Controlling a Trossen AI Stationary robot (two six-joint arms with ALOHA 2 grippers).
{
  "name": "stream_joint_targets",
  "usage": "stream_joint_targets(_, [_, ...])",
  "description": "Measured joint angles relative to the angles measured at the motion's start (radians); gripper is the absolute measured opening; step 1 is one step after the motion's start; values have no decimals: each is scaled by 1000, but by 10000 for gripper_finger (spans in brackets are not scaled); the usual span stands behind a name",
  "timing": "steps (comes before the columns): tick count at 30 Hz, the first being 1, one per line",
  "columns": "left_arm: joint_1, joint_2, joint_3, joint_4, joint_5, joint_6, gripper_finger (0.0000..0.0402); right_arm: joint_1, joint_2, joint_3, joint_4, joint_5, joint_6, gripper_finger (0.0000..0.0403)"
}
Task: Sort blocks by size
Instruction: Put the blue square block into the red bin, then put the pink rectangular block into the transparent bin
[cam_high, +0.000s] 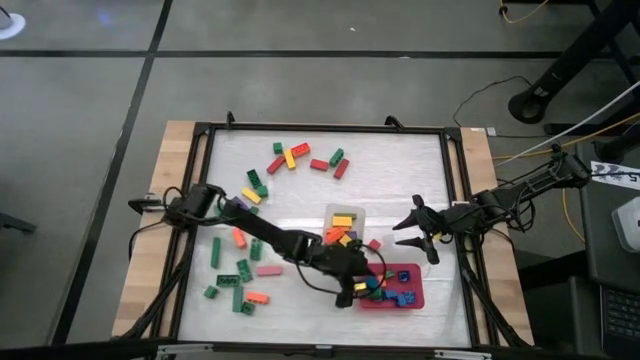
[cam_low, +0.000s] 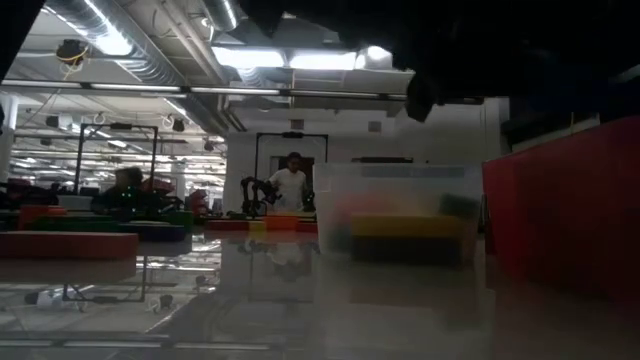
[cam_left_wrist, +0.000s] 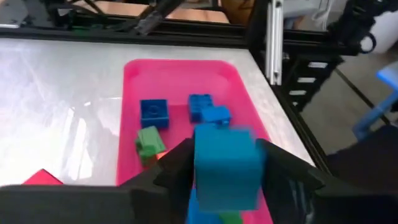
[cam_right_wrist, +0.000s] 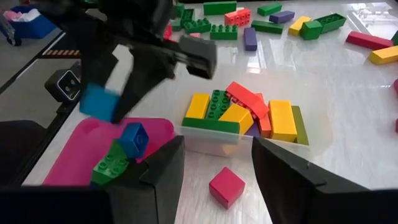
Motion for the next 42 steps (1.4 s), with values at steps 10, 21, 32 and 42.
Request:
stream_joint_targets(10, [25,-20,0,-92,48,-134,205,0,0,0,-9,0,0,186])
stream_joint_targets(21, [-16,-228,1,-926,218,-445,194,0,0,0,-24,0,0,186])
stream_joint_targets(32, [-105,-230,-56,-1173,208,-496,195,0,0,0,-48,0,0,186])
stream_joint_targets(42, [-111,-229,-184,-1173,98,-509,195,0,0,0,-47,0,0,186])
